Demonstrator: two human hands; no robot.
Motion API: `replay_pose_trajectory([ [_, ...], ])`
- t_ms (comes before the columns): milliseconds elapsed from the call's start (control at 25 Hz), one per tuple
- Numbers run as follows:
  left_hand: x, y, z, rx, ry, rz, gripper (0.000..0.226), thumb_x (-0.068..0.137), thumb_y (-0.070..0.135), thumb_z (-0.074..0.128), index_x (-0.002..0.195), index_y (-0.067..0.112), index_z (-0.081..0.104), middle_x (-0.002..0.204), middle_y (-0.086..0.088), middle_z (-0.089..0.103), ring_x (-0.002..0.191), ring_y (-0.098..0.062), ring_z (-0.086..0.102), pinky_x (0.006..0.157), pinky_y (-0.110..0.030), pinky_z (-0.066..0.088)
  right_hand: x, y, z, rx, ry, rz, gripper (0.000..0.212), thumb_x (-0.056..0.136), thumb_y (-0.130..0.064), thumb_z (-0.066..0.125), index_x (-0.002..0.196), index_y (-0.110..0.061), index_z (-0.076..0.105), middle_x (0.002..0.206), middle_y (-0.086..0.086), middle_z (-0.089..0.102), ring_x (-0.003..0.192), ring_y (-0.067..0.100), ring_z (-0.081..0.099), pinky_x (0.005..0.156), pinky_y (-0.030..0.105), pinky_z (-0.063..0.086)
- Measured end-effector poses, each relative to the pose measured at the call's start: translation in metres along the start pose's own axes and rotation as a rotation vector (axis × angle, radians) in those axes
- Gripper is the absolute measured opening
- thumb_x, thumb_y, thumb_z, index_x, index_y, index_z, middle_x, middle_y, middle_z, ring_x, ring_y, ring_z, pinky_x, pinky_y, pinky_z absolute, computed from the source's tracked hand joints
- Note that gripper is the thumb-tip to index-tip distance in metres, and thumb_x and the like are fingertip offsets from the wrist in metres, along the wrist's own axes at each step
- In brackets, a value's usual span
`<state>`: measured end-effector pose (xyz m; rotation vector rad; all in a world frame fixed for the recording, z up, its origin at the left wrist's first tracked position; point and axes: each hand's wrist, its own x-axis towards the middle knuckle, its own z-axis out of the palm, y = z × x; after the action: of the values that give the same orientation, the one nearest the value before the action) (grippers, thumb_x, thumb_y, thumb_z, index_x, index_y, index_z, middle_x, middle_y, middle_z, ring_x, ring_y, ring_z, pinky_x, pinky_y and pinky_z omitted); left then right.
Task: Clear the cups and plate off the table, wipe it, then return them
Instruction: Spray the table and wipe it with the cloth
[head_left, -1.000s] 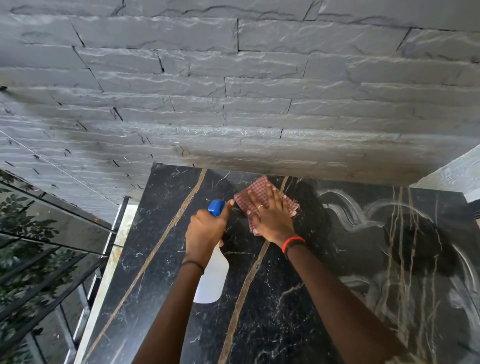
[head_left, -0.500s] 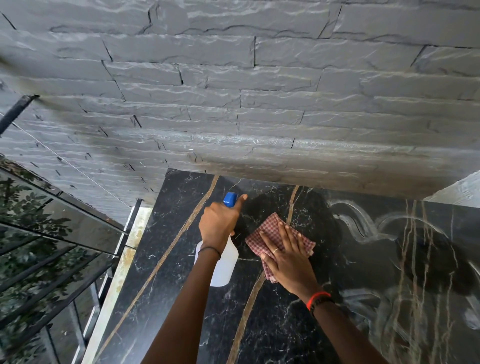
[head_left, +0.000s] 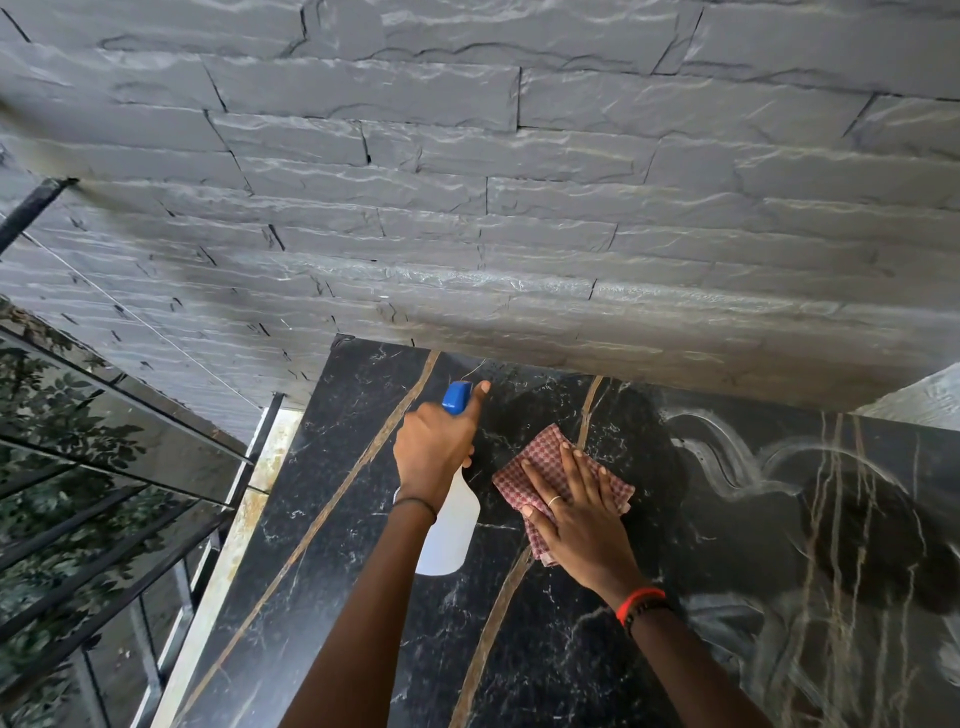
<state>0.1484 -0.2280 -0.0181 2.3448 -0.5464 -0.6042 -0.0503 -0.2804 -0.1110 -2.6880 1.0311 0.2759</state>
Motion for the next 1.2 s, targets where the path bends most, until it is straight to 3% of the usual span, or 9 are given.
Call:
replay_pose_trajectory([
  [160, 0.002, -0.005, -0.007, -0.091, -0.053, 0.013, 0.055, 0.089, 0.062, 0.048, 0.097, 0.009, 0.06, 0.074, -0.005, 0.068, 0.056, -0.012, 0.061, 0.058, -0.022, 0.049, 0.046, 0.019, -0.021, 0.03, 0.025, 0.077, 0.057, 0.097, -0.058, 0.015, 0.148, -0.044, -0.006, 0.158, 0.012, -0.019, 0.146, 0.031, -0.014, 0.117, 0.046, -0.011],
  [280, 0.004, -0.014, -0.016, -0.123, -0.079, -0.003, 0.05, 0.089, 0.061, 0.049, 0.097, 0.012, 0.056, 0.075, -0.005, 0.068, 0.064, -0.016, 0.066, 0.059, -0.022, 0.05, 0.1, 0.018, -0.039, 0.088, 0.016, 0.141, 0.056, 0.099, -0.055, 0.022, 0.149, -0.043, 0.001, 0.159, 0.01, -0.015, 0.147, 0.029, -0.013, 0.115, 0.048, -0.011],
  [480, 0.005, -0.033, -0.024, -0.114, -0.051, -0.053, 0.048, 0.089, 0.06, 0.052, 0.096, 0.013, 0.054, 0.074, -0.005, 0.067, 0.058, -0.012, 0.062, 0.054, -0.022, 0.047, 0.165, -0.049, -0.04, 0.067, -0.023, 0.051, 0.055, 0.098, -0.055, 0.019, 0.149, -0.043, 0.001, 0.159, 0.012, -0.016, 0.146, 0.033, -0.013, 0.115, 0.052, -0.011],
  [640, 0.011, -0.041, -0.027, -0.088, -0.028, -0.05, 0.051, 0.088, 0.06, 0.053, 0.092, 0.01, 0.058, 0.079, -0.011, 0.07, 0.058, -0.016, 0.061, 0.055, -0.026, 0.048, 0.142, -0.084, -0.021, 0.012, 0.02, -0.097, 0.054, 0.098, -0.054, 0.015, 0.148, -0.043, 0.0, 0.159, 0.012, -0.016, 0.146, 0.028, -0.016, 0.117, 0.047, -0.012],
  [760, 0.015, -0.041, -0.03, -0.105, -0.041, -0.06, 0.059, 0.086, 0.065, 0.051, 0.094, 0.007, 0.061, 0.079, -0.013, 0.07, 0.059, -0.018, 0.062, 0.059, -0.027, 0.051, 0.093, -0.065, -0.008, 0.014, 0.014, -0.183, 0.056, 0.094, -0.062, 0.005, 0.146, -0.046, -0.007, 0.157, 0.009, -0.018, 0.145, 0.026, -0.018, 0.114, 0.043, -0.016],
  [880, 0.017, -0.039, -0.032, -0.107, -0.056, -0.062, 0.059, 0.086, 0.065, 0.05, 0.099, 0.008, 0.06, 0.078, -0.01, 0.069, 0.056, -0.015, 0.062, 0.059, -0.025, 0.052, 0.07, -0.023, -0.008, -0.063, 0.018, -0.129, 0.06, 0.091, -0.064, 0.0, 0.147, -0.043, -0.007, 0.157, 0.012, -0.019, 0.145, 0.03, -0.016, 0.113, 0.045, -0.016],
  [1000, 0.018, -0.039, -0.033, -0.119, -0.062, -0.058, 0.057, 0.087, 0.063, 0.05, 0.102, 0.009, 0.059, 0.08, -0.01, 0.069, 0.059, -0.017, 0.063, 0.065, -0.029, 0.055, 0.097, -0.003, -0.025, -0.038, 0.03, -0.037, 0.059, 0.094, -0.062, 0.007, 0.148, -0.042, -0.004, 0.158, 0.013, -0.016, 0.146, 0.031, -0.014, 0.113, 0.044, -0.015],
  [1080, 0.015, -0.041, -0.033, -0.119, -0.068, -0.054, 0.057, 0.087, 0.063, 0.051, 0.099, 0.008, 0.06, 0.078, -0.01, 0.07, 0.059, -0.018, 0.064, 0.068, -0.031, 0.057, 0.132, -0.015, -0.037, 0.037, 0.017, 0.013, 0.056, 0.097, -0.059, 0.015, 0.149, -0.042, 0.002, 0.159, 0.012, -0.015, 0.146, 0.029, -0.014, 0.114, 0.045, -0.014],
  [1200, 0.011, -0.044, -0.036, -0.087, -0.046, -0.064, 0.062, 0.086, 0.066, 0.051, 0.091, 0.005, 0.063, 0.073, -0.007, 0.071, 0.056, -0.016, 0.064, 0.06, -0.028, 0.053, 0.176, -0.064, -0.04, 0.05, -0.033, -0.006, 0.054, 0.099, -0.056, 0.017, 0.149, -0.043, 0.002, 0.159, 0.012, -0.015, 0.146, 0.032, -0.013, 0.117, 0.052, -0.011],
])
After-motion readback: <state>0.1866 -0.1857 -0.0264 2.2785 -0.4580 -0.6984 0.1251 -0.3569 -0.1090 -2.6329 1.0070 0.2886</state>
